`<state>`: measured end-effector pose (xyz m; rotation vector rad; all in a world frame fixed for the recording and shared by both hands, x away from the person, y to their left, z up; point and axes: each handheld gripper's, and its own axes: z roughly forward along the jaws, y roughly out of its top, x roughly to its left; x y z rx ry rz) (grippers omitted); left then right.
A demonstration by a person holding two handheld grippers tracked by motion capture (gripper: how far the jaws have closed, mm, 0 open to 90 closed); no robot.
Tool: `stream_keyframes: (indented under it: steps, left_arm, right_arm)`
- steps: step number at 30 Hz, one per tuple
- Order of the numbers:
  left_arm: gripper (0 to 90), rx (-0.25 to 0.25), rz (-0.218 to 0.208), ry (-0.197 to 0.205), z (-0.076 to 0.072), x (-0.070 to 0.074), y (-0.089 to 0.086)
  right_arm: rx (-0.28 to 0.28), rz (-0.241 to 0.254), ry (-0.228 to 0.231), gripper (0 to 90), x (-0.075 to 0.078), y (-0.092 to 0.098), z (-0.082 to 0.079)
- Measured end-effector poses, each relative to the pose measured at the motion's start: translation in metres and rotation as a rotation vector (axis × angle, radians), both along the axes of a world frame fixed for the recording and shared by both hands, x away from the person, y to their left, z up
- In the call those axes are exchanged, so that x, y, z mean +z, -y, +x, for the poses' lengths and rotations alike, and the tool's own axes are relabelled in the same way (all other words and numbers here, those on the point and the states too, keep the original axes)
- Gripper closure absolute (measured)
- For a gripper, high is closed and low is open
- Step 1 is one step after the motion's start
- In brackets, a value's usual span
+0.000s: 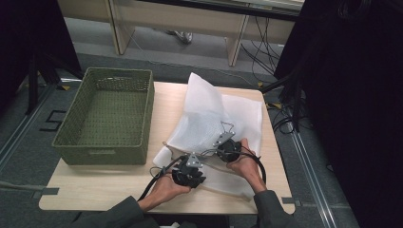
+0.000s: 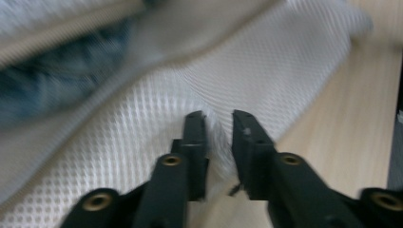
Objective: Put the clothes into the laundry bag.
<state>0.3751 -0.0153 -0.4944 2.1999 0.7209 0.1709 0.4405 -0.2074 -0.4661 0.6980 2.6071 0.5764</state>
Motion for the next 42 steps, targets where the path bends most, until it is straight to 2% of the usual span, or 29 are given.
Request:
stream_keyframes:
  steps: [3, 6, 7, 9, 10, 11, 12, 14, 15, 17, 19, 20, 21, 22, 24, 25, 27, 29, 30, 31, 32, 33, 34, 35, 36, 37, 38, 39, 42]
  left_arm:
    - [68.0, 0.046, -0.025, 0.024, 0.009, 0.005, -0.004]
    - [59.0, 0.131, -0.012, 0.044, 0.019, 0.001, -0.004]
    - [54.0, 0.143, 0.018, 0.068, 0.025, -0.001, -0.006]
    - [46.4, 0.202, 0.013, 0.036, 0.031, -0.007, -0.005]
    - [46.2, 0.220, 0.016, 0.051, 0.036, -0.009, -0.004]
    - [46.9, 0.234, 0.006, 0.056, 0.039, -0.010, -0.003]
    - [48.9, 0.240, 0.015, 0.066, 0.041, -0.010, -0.003]
    - [55.1, 0.265, 0.001, 0.109, 0.043, -0.012, 0.001]
    - [59.1, 0.266, 0.009, 0.127, 0.046, -0.011, 0.000]
    - [66.6, 0.306, -0.015, 0.096, 0.046, -0.011, 0.005]
    - [79.2, 0.315, -0.026, 0.109, 0.048, -0.011, 0.006]
    - [80.4, 0.353, -0.061, 0.126, 0.051, -0.010, 0.008]
    - [82.5, 0.358, -0.060, 0.138, 0.053, -0.010, 0.010]
    - [83.2, 0.367, -0.072, 0.148, 0.056, -0.009, 0.012]
    - [85.5, 0.395, -0.085, 0.168, 0.063, -0.003, 0.013]
    - [86.6, 0.413, -0.115, 0.180, 0.065, 0.000, 0.015]
    - [87.4, 0.412, -0.113, 0.195, 0.066, 0.003, 0.016]
    - [87.3, 0.379, -0.070, 0.197, 0.066, -0.005, 0.020]
    - [86.3, 0.352, -0.025, 0.203, 0.067, -0.011, 0.018]
    - [85.5, 0.356, -0.027, 0.201, 0.066, -0.016, 0.017]
    - [84.4, 0.333, -0.002, 0.196, 0.066, -0.018, 0.013]
    - [83.2, 0.340, -0.013, 0.183, 0.063, -0.018, 0.011]
    - [81.7, 0.323, -0.010, 0.197, 0.061, -0.017, 0.010]
    - [79.2, 0.266, 0.033, 0.219, 0.061, -0.015, 0.005]
    - [76.2, 0.276, 0.015, 0.177, 0.055, -0.014, 0.004]
    - [73.3, 0.265, 0.017, 0.170, 0.050, -0.013, 0.000]
    - [70.1, 0.245, 0.030, 0.169, 0.046, -0.011, -0.004]
    - [67.4, 0.204, 0.071, 0.172, 0.041, -0.008, -0.011]
    - [61.6, 0.180, 0.107, 0.174, 0.031, -0.005, -0.024]
  right_arm:
    - [0.008, 0.017, 0.007, 87.4, 0.004, 0.004, -0.003]
    - [0.010, 0.027, -0.002, 87.4, 0.006, 0.004, -0.006]
    - [0.016, 0.030, 0.001, 87.4, 0.008, 0.004, -0.006]
    - [0.027, 0.044, 0.004, 87.3, 0.011, 0.003, -0.009]
    - [0.047, 0.050, 0.002, 87.4, 0.013, 0.003, -0.010]
    - [0.035, 0.068, -0.014, 87.4, 0.015, 0.002, -0.014]
    - [0.068, 0.069, 0.007, 87.4, 0.016, 0.002, -0.014]
    - [0.058, 0.074, -0.018, 87.5, 0.021, 0.000, -0.019]
    - [0.060, 0.104, -0.029, 87.6, 0.023, -0.001, -0.021]
    - [0.087, 0.134, -0.011, 87.9, 0.025, -0.004, -0.024]
    - [0.098, 0.154, -0.020, 87.9, 0.026, -0.005, -0.025]
    - [0.106, 0.169, -0.031, 87.9, 0.028, -0.007, -0.027]
    - [0.093, 0.168, -0.039, 87.9, 0.029, -0.008, -0.029]
    - [0.118, 0.168, -0.021, 88.0, 0.029, -0.009, -0.028]
    - [0.116, 0.183, -0.044, 88.0, 0.031, -0.009, -0.031]
    - [0.112, 0.190, -0.037, 88.1, 0.032, -0.009, -0.031]
    - [0.118, 0.195, -0.032, 88.1, 0.033, -0.009, -0.030]
    - [0.099, 0.196, -0.049, 88.1, 0.035, -0.009, -0.032]
    - [0.102, 0.203, -0.065, 88.1, 0.032, -0.008, -0.031]
    - [0.102, 0.198, -0.072, 88.1, 0.028, -0.007, -0.030]
    - [0.116, 0.185, -0.076, 88.0, 0.024, -0.008, -0.029]
    - [0.112, 0.174, -0.090, 88.0, 0.020, -0.010, -0.029]
    - [0.118, 0.168, -0.094, 87.9, 0.017, -0.011, -0.029]
    - [0.115, 0.158, -0.095, 87.9, 0.014, -0.011, -0.028]
    - [0.111, 0.150, -0.102, 87.9, 0.012, -0.011, -0.027]
    - [0.105, 0.145, -0.102, 87.9, 0.010, -0.012, -0.026]
    - [0.105, 0.133, -0.103, 87.8, 0.007, -0.012, -0.025]
    - [0.091, 0.113, -0.107, 87.7, 0.004, -0.013, -0.025]
    - [0.092, 0.061, -0.107, 87.7, -0.004, -0.014, -0.020]
